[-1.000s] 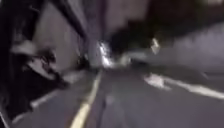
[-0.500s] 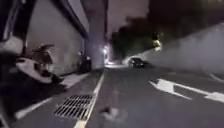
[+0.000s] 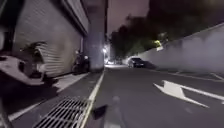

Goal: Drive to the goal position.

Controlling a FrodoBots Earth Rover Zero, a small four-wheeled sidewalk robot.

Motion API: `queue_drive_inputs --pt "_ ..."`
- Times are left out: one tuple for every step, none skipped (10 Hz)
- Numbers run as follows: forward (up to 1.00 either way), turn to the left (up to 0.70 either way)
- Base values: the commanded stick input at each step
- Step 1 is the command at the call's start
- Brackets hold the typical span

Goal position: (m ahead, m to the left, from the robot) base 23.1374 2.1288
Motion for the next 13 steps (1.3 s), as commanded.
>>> queue_drive_inputs --pt "0.70 0.14" --pt "0.70 0.00" --pt "0.70 0.00" --pt "0.70 0.00" --pt "0.70 0.00" --pt "0.70 0.00" --pt "0.70 0.00" --pt "0.70 0.00" --pt "0.70 0.00" --pt "0.70 0.00" --pt "0.70 0.00" --pt "0.70 0.00" --pt "0.70 0.00"
